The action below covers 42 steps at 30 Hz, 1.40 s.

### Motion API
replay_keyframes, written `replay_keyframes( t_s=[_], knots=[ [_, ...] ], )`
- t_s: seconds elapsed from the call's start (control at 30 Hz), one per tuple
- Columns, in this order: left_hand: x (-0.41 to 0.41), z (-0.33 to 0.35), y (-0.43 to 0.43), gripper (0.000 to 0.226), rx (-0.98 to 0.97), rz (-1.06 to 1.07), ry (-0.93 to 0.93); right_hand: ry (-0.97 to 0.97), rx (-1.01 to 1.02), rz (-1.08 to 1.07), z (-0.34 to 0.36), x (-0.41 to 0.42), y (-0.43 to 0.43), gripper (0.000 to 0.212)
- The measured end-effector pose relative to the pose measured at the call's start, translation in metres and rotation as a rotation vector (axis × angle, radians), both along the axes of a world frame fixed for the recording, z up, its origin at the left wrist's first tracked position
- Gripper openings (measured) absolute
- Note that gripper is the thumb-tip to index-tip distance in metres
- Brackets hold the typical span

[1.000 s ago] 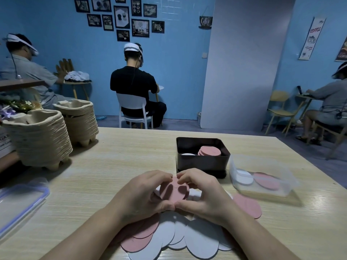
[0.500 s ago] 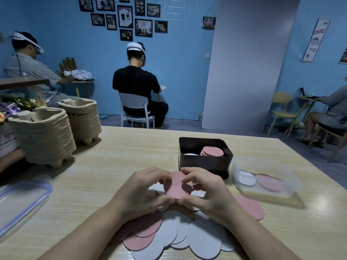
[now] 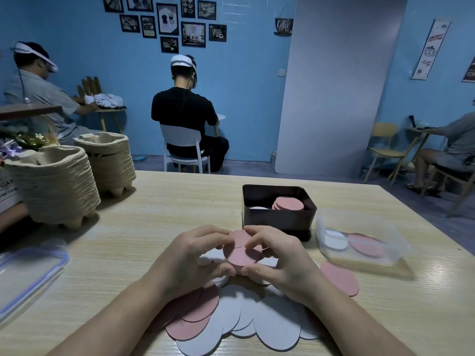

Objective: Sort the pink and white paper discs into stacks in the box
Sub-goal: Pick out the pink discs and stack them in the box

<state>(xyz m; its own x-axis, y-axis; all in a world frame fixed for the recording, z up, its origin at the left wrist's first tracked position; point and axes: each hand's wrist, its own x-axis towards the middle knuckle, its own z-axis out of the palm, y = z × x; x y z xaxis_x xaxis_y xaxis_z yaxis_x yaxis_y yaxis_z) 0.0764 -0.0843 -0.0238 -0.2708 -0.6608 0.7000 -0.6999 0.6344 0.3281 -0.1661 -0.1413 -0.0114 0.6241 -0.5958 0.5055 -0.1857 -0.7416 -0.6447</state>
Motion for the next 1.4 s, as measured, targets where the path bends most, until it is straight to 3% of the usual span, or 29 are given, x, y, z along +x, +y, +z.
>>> replay_keyframes(
  t_s=[0.33,0.5,0.6,0.77,0.93,1.03,1.23,1.4],
  knots=[
    [-0.003,0.001,0.002,0.029,-0.038,-0.009,-0.062,0.083,-0.053,-0.018,0.0,0.0,0.001,0.031],
    [0.001,0.004,0.008,0.03,0.081,0.02,-0.154,0.098,-0.045,-0.01,-0.002,0.001,0.001,0.03],
    [0.003,0.013,0.015,0.036,0.131,0.091,-0.132,0.085,0.026,0.032,-0.002,-0.003,0.003,0.029],
    [0.018,0.015,0.044,0.025,0.158,0.231,-0.022,0.165,-0.117,-0.025,0.003,-0.002,0.002,0.038],
    [0.043,0.006,0.089,0.024,0.205,0.344,-0.033,0.166,-0.193,-0.005,0.004,0.009,0.018,0.035],
    [0.05,0.007,0.111,0.033,0.236,0.357,-0.027,0.163,-0.155,-0.021,0.003,0.015,0.034,0.031],
    [0.05,-0.003,0.127,0.071,0.366,0.339,-0.138,0.166,-0.072,-0.057,-0.004,0.023,0.061,0.032],
    [0.05,-0.006,0.128,0.076,0.417,0.376,-0.036,0.231,-0.071,-0.076,-0.013,0.02,0.064,0.032]
  ],
)
